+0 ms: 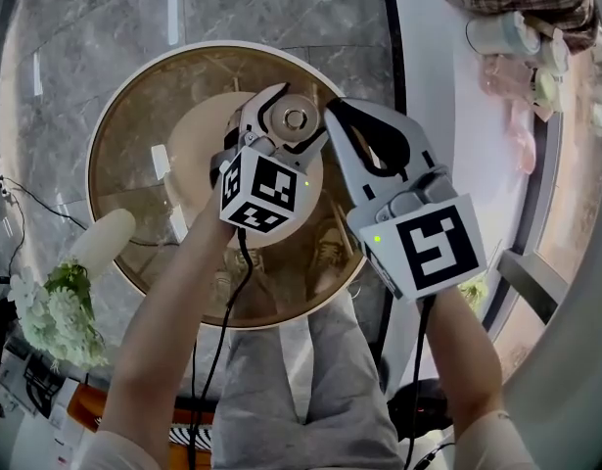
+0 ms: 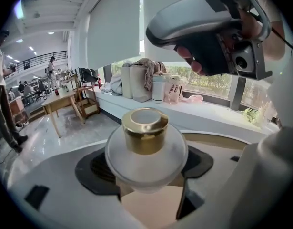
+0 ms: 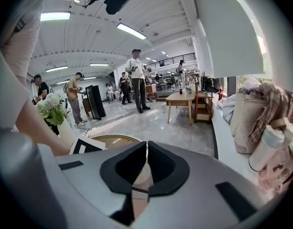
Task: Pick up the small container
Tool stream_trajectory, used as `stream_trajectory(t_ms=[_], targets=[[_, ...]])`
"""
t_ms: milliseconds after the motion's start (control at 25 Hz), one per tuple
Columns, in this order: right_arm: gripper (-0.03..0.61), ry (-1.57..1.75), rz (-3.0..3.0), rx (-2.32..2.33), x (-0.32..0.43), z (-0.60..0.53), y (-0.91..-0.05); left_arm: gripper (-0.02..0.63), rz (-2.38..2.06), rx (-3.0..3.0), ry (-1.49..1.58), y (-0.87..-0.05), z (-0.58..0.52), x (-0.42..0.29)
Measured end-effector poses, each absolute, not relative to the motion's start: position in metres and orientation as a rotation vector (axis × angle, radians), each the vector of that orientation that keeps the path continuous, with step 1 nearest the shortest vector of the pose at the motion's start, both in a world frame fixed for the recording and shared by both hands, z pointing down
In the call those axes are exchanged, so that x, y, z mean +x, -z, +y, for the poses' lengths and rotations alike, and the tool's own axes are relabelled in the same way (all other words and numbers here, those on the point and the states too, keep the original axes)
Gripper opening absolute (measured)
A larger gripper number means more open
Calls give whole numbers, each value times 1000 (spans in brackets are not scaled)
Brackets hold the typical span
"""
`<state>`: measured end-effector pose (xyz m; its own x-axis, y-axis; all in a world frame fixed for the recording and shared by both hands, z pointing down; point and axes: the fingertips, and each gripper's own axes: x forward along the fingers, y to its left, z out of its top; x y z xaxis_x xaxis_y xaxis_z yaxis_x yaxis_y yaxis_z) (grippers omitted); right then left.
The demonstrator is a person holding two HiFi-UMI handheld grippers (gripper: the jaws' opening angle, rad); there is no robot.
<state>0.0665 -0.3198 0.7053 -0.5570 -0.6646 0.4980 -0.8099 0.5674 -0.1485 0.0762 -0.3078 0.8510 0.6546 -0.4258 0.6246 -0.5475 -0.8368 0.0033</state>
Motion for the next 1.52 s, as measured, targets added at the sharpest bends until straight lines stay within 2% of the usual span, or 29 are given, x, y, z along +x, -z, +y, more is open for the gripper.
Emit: stream_trajectory(t_ms=[600,640,720,960,1520], targets=[[19,-511,-2508,1015,53,-319,-728,339,-759,2741,-898,-857,-308,80],[36,-511,-2517,1002,50,-319,-728,341,-734,2754,-902,-857,-307,80],[117,-495,-2536,957,41,-316,-730,341,-657,2789,-914,-857,-300,81],[146,-345,-2577,789,19,-301,-742,341,-368,2901,-942,-856,-277,83],[147,-241,-2586,743,13,-280,-780,340,-313,2938,-935,-855,-271,84]])
